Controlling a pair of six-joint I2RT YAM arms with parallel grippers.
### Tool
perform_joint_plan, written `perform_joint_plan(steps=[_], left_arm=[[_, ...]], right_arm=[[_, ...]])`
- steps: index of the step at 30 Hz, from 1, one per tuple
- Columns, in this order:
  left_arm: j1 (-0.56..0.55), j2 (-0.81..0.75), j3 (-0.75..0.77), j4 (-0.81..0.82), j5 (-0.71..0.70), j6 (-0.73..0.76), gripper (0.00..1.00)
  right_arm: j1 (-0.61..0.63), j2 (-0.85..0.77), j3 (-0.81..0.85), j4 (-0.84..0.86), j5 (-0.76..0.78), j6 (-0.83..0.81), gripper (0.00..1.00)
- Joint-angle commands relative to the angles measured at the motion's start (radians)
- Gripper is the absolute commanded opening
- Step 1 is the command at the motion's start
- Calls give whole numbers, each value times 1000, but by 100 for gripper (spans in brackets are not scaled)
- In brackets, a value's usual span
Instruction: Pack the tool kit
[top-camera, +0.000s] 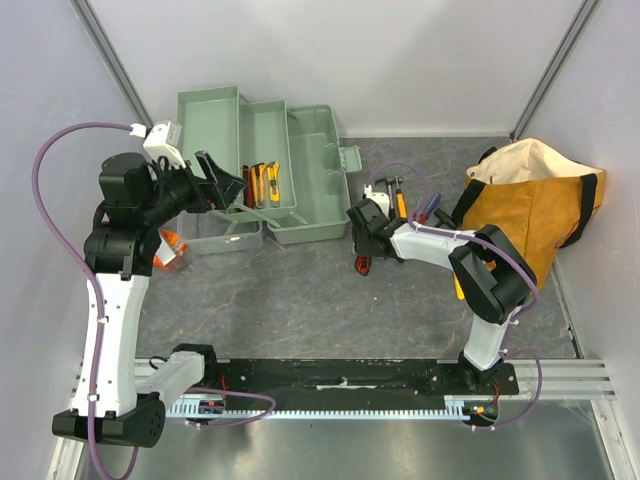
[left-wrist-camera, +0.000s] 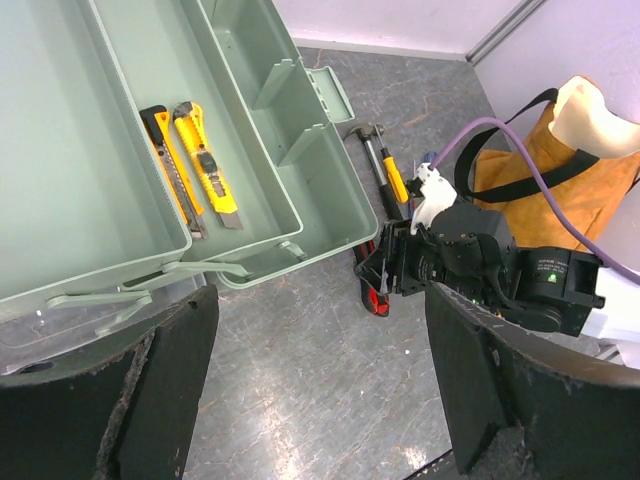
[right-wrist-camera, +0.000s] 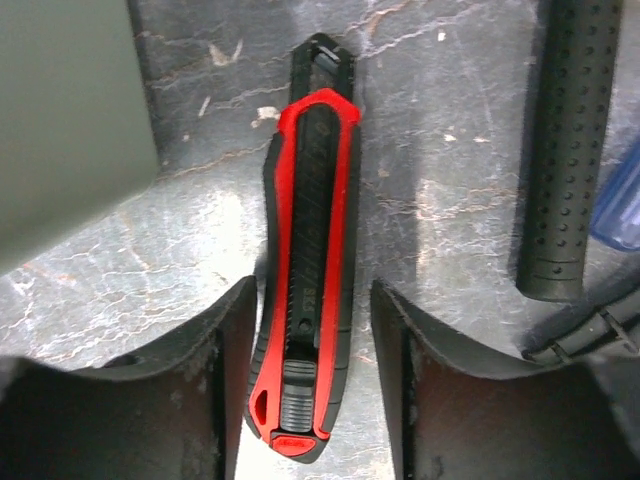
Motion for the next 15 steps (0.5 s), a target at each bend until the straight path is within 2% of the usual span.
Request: perform_joint_plan(steps=[1, 10, 15], left_arm=[[-4, -18, -2, 33, 11, -19, 89], [-4, -16, 1, 33, 9, -8, 89], [-5, -22, 6, 25, 5, -5, 89]], right_arm=[[3, 16, -29, -59, 82, 49, 53], [3, -21, -1, -80, 145, 40, 22], [-6, -98, 72, -128, 197, 26, 19]])
